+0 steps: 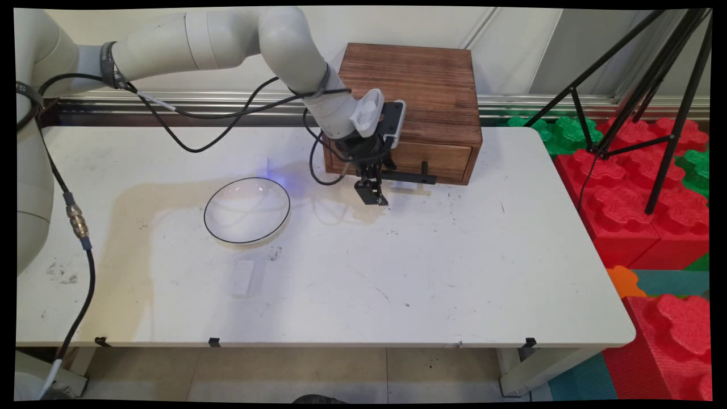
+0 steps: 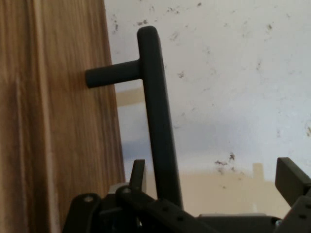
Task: Open the drawer
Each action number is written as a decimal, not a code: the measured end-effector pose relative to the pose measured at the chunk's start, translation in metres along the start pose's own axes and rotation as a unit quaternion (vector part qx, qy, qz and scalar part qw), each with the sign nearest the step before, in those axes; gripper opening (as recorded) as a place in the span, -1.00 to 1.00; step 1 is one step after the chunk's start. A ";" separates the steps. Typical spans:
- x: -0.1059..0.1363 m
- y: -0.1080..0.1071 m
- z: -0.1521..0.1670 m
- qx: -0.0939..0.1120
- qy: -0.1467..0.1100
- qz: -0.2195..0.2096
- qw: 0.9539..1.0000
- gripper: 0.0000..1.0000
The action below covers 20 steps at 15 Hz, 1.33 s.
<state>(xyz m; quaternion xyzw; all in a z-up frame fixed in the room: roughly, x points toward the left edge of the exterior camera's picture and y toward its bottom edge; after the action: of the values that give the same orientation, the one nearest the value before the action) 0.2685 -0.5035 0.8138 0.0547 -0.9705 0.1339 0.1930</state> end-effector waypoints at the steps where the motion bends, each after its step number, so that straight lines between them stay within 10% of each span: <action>1: 0.000 0.001 0.002 -0.002 0.000 0.001 1.000 1.00; 20: 0.009 0.068 -0.009 -0.036 0.017 0.010 0.999 1.00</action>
<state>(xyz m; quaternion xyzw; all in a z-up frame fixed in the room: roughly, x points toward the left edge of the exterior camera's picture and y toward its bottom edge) 0.2527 -0.4367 0.8090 0.0359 -0.9717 0.1021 0.2100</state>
